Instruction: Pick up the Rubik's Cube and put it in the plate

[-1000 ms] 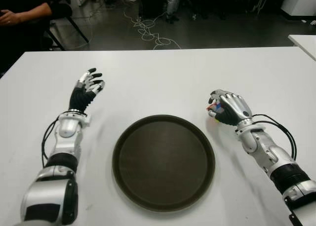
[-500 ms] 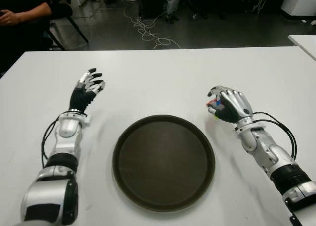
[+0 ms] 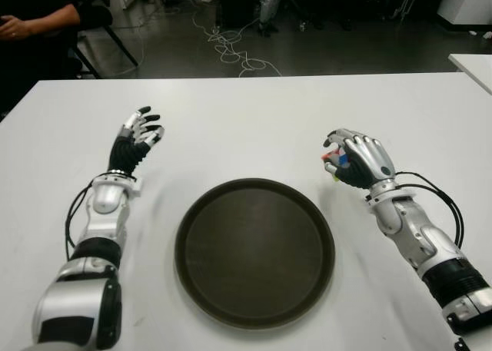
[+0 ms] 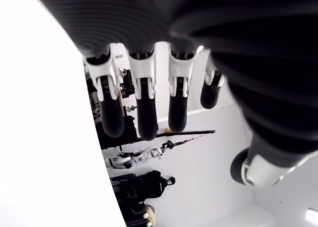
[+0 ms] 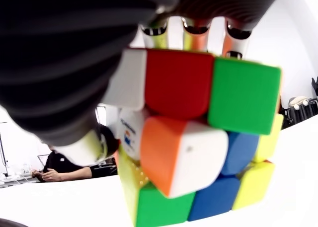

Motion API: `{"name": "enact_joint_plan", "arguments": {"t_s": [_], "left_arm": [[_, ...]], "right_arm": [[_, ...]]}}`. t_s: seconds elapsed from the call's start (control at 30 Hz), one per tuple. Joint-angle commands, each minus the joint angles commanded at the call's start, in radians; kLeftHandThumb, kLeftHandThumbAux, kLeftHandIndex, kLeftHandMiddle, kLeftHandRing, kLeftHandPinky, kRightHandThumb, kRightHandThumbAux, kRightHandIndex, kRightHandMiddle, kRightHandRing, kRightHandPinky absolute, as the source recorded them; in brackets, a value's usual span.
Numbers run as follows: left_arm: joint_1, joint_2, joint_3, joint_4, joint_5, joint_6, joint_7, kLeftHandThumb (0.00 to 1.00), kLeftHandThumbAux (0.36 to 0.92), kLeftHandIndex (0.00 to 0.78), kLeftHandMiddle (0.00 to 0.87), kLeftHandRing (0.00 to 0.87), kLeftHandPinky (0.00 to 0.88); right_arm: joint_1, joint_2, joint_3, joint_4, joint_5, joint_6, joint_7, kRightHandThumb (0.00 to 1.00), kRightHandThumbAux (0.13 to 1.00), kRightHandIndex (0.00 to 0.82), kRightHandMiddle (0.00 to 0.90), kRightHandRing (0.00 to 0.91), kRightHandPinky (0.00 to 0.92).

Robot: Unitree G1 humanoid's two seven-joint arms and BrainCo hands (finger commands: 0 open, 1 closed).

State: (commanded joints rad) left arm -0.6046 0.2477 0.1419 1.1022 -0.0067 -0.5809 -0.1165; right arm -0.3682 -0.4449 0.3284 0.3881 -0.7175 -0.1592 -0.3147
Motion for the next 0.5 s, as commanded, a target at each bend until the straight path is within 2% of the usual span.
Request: {"name": "enact_joint_plan", "arguments": {"t_s": [0.23,0.5], "left_arm": [[-0.004,-0.003,0.005,0.006,-0.009,0.003,-0.010,0.026,0.605,0.111,0.197,0.210,0.250],[-0.011,-0.003,0.002,0.014,-0.007,0.004,-0.007,0.032,0.601,0.125,0.206,0.220,0.255]], "right_arm": [[-0.010,-0.002,-0.006,-0.022,-0.017,0.002,-0.015,0.823,0.700,0.367,0.532,0.611,0.620],[-0.050,0.003,-0.010,-0.052,-0.040,-0.027,-0.050,0.825,0.699,0.370,0.541,0.631,0.645]]}}
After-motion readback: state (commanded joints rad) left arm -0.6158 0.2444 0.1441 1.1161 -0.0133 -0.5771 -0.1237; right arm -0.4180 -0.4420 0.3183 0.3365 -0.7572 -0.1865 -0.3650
